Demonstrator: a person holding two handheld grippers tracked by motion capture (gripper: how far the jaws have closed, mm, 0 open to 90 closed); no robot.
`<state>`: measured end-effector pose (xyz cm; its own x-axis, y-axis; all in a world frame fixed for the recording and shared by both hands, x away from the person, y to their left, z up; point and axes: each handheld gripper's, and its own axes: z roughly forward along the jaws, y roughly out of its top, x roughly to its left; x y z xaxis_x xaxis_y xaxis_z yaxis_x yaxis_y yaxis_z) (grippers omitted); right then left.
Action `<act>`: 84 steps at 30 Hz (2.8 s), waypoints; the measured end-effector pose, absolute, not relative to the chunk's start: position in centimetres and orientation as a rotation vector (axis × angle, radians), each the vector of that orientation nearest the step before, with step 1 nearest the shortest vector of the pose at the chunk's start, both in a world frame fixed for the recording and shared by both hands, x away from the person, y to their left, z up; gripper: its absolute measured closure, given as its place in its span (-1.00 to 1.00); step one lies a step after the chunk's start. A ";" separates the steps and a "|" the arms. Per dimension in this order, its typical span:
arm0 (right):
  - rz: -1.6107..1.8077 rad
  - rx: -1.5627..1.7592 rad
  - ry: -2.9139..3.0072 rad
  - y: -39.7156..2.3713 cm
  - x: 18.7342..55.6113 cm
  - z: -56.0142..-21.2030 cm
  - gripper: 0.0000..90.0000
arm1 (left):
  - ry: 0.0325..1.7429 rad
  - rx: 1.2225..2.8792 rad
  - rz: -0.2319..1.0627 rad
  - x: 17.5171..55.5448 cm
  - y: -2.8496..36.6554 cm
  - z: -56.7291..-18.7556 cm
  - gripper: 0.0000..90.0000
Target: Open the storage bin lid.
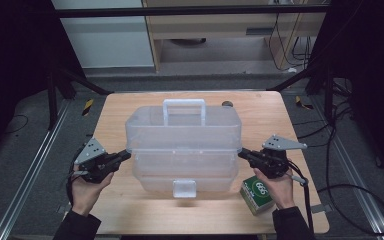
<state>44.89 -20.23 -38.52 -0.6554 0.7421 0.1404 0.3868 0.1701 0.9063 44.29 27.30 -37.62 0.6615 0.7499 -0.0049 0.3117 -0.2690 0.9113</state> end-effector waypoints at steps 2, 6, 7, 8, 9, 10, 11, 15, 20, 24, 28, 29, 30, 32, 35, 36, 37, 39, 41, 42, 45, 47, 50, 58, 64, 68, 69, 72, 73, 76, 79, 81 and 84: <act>1.479 1.073 2.115 -20.2 45.0 -38.2 1.00 | 0.837 1.850 0.544 44.4 27.3 -37.4 0.99; 1.482 1.052 2.119 -19.9 45.3 -37.8 1.00 | 0.834 1.841 0.553 44.6 27.2 -37.0 0.99; 1.483 1.045 2.117 -19.8 45.5 -37.7 1.00 | 0.834 1.838 0.558 44.6 27.2 -36.8 0.99; 1.488 1.044 2.117 -19.8 45.6 -37.6 1.00 | 0.834 1.836 0.561 44.7 27.2 -36.7 0.99; 1.487 1.044 2.114 -19.8 45.6 -37.5 1.00 | 0.831 1.835 0.563 44.8 27.2 -36.6 0.99; 1.491 1.041 2.114 -19.7 45.7 -37.4 1.00 | 0.832 1.834 0.564 44.8 27.1 -36.5 0.99; 1.494 1.038 2.112 -19.7 45.7 -37.3 1.00 | 0.835 1.828 0.564 44.9 27.1 -36.4 0.99; 1.505 1.027 2.101 -19.7 45.8 -36.9 1.00 | 0.841 1.821 0.575 45.1 27.0 -36.1 0.99; 1.519 1.019 2.090 -19.7 45.9 -36.8 1.00 | 0.840 1.811 0.582 45.1 26.9 -36.0 0.99; 1.529 1.016 2.088 -19.6 45.9 -36.9 1.00 | 0.835 1.808 0.589 45.2 26.7 -36.1 0.99; 1.530 1.012 2.090 -19.6 45.7 -36.8 1.00 | 0.842 1.824 0.601 45.0 26.6 -36.3 0.99; 1.530 1.012 2.091 -19.6 45.7 -36.9 1.00 | 0.854 1.835 0.624 44.9 26.7 -36.4 0.98; 1.527 1.008 2.092 -19.6 45.7 -36.9 1.00 | 0.864 1.843 0.644 44.8 26.7 -36.5 0.98; 1.521 1.006 2.098 -19.5 45.6 -36.9 1.00 | 0.891 1.853 0.669 44.8 26.9 -36.8 0.93; 1.520 1.005 2.102 -19.5 45.6 -36.9 1.00 | 0.919 1.855 0.703 45.0 27.1 -37.2 0.76; 1.519 1.002 2.102 -19.4 45.6 -36.9 1.00 | 0.922 1.847 0.699 45.1 27.1 -37.2 0.71; 1.519 1.000 2.103 -19.4 45.6 -36.9 1.00 | 0.921 1.840 0.701 45.3 27.1 -37.3 0.63; 1.517 0.997 2.104 -19.4 45.5 -36.8 1.00 | 0.909 1.833 0.705 45.5 26.9 -37.3 0.52; 1.518 0.997 2.104 -19.4 45.6 -36.8 1.00 | 0.891 1.831 0.708 45.8 26.6 -37.3 0.45; 1.518 0.997 2.104 -19.4 45.6 -36.8 1.00 | 0.885 1.833 0.714 45.9 26.5 -37.4 0.43; 1.518 0.998 2.105 -19.4 45.6 -36.8 1.00 | 0.886 1.831 0.722 46.3 26.1 -37.4 0.39; 1.519 1.001 2.106 -19.4 45.5 -36.8 1.00 | 0.880 1.824 0.725 46.6 26.0 -37.4 0.38; 1.518 0.999 2.108 -19.4 45.6 -36.9 1.00 | 0.873 1.808 0.732 47.0 25.9 -37.2 0.37; 1.522 1.004 2.109 -19.3 45.6 -36.9 1.00 | 0.877 1.787 0.748 47.2 25.6 -37.2 0.46; 1.491 0.999 2.119 -19.2 45.6 -36.9 0.98 | 0.900 1.781 0.761 47.1 25.7 -37.2 0.55; 1.403 1.049 2.128 -19.5 45.8 -37.6 0.88 | 0.902 1.789 0.773 46.9 25.6 -37.2 0.56; 1.371 1.062 2.132 -19.6 45.8 -37.8 0.88 | 0.904 1.789 0.774 46.9 25.6 -37.2 0.56; 1.320 1.120 2.140 -19.9 46.1 -38.4 0.85 | 0.906 1.789 0.774 46.9 25.5 -37.2 0.56; 1.298 1.129 2.143 -19.9 46.1 -38.5 0.83 | 0.906 1.789 0.774 46.9 25.5 -37.2 0.56; 1.253 1.159 2.179 -19.6 46.5 -39.3 0.79 | 0.909 1.789 0.772 46.9 25.6 -37.2 0.56; 1.217 1.200 2.213 -19.3 47.0 -40.4 0.76 | 0.910 1.790 0.769 46.9 25.6 -37.2 0.56; 1.191 1.209 2.232 -19.2 47.2 -40.8 0.73 | 0.911 1.790 0.767 46.9 25.6 -37.2 0.56; 1.209 1.224 2.244 -19.1 47.4 -41.0 0.72 | 0.913 1.786 0.764 46.9 25.6 -37.2 0.56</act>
<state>47.35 -19.13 -41.05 -0.5855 0.8022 0.1166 0.5385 0.2774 0.7957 46.94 25.60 -37.18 0.5248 0.8453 0.1003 0.2485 -0.2648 0.9317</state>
